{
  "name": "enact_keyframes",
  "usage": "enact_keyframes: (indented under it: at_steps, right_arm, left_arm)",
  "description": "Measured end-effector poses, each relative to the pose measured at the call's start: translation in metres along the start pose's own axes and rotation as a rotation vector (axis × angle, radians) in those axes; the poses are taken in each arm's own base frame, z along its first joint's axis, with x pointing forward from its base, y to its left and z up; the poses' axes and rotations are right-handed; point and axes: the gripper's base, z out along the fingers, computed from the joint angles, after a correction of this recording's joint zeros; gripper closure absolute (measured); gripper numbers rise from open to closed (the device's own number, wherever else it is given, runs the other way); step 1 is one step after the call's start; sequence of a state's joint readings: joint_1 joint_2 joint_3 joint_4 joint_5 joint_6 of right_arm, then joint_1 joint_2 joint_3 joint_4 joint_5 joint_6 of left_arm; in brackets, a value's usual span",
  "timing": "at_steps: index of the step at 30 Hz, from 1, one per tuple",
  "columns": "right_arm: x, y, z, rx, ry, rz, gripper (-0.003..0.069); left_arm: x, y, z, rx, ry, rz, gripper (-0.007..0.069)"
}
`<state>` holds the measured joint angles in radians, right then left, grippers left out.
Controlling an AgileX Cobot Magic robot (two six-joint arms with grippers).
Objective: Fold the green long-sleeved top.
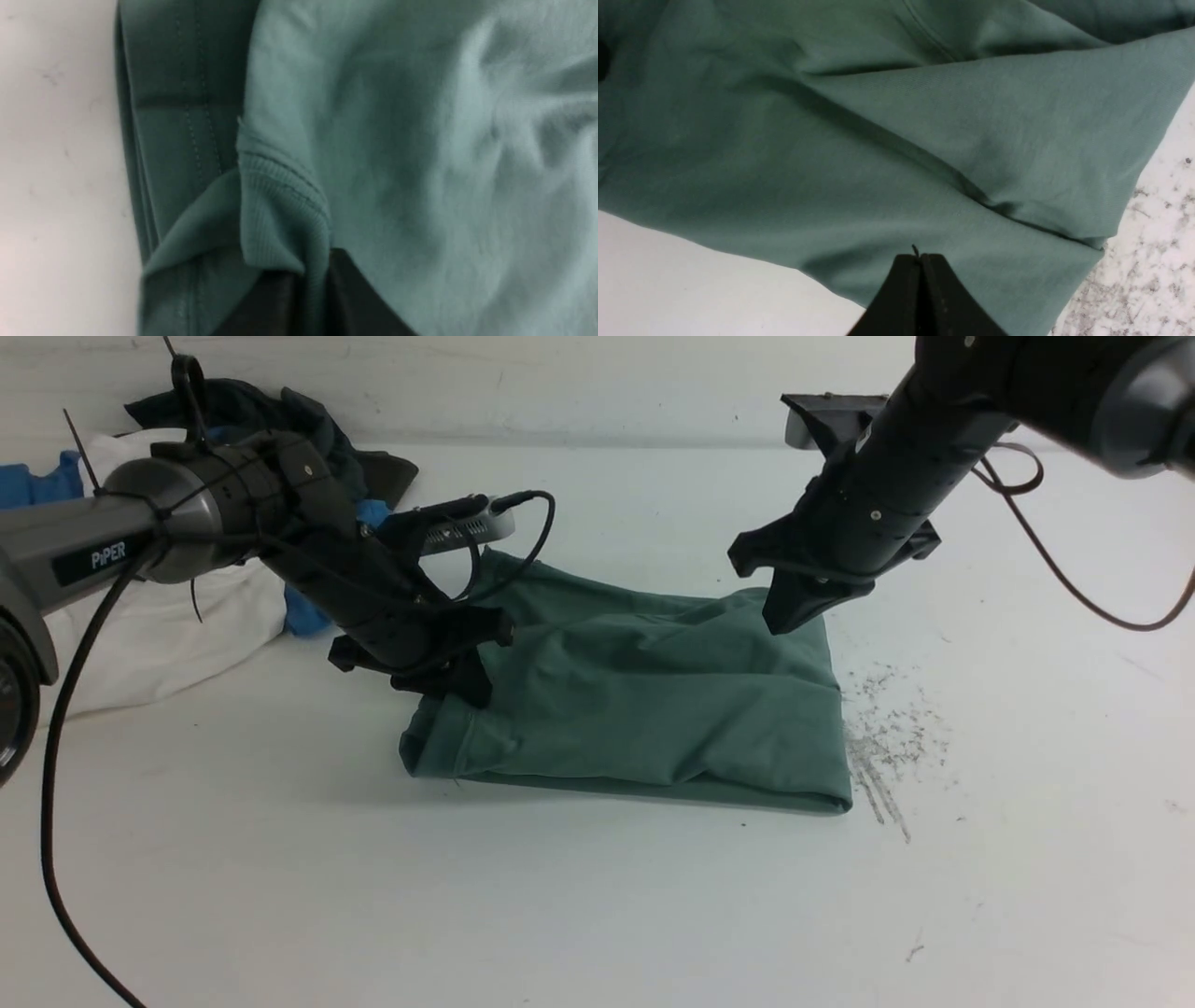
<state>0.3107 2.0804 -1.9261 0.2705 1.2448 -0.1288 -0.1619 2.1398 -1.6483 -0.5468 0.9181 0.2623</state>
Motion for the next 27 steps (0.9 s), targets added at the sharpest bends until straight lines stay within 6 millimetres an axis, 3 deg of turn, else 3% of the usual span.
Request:
enact_keyframes:
  at_steps: [9,18,24,27]
  right_arm:
    - [0.000,0.000,0.002,-0.001,0.004,-0.021,0.0673]
    - [0.002,-0.004,0.023,-0.019,0.045,-0.007,0.0673]
    - [0.002,-0.007,0.028,-0.001,0.058,-0.013,0.0673]
    - [0.003,-0.010,0.028,0.038,0.064,-0.024,0.0673]
  left_arm:
    - [0.000,-0.008,-0.054,-0.051,-0.045,0.087,0.0615]
    - [0.002,-0.003,-0.055,-0.098,-0.017,0.120,0.0603]
    - [-0.001,0.002,-0.056,-0.152,-0.052,0.141,0.0484]
    - [-0.004,0.004,-0.066,-0.225,-0.073,0.127,0.0350]
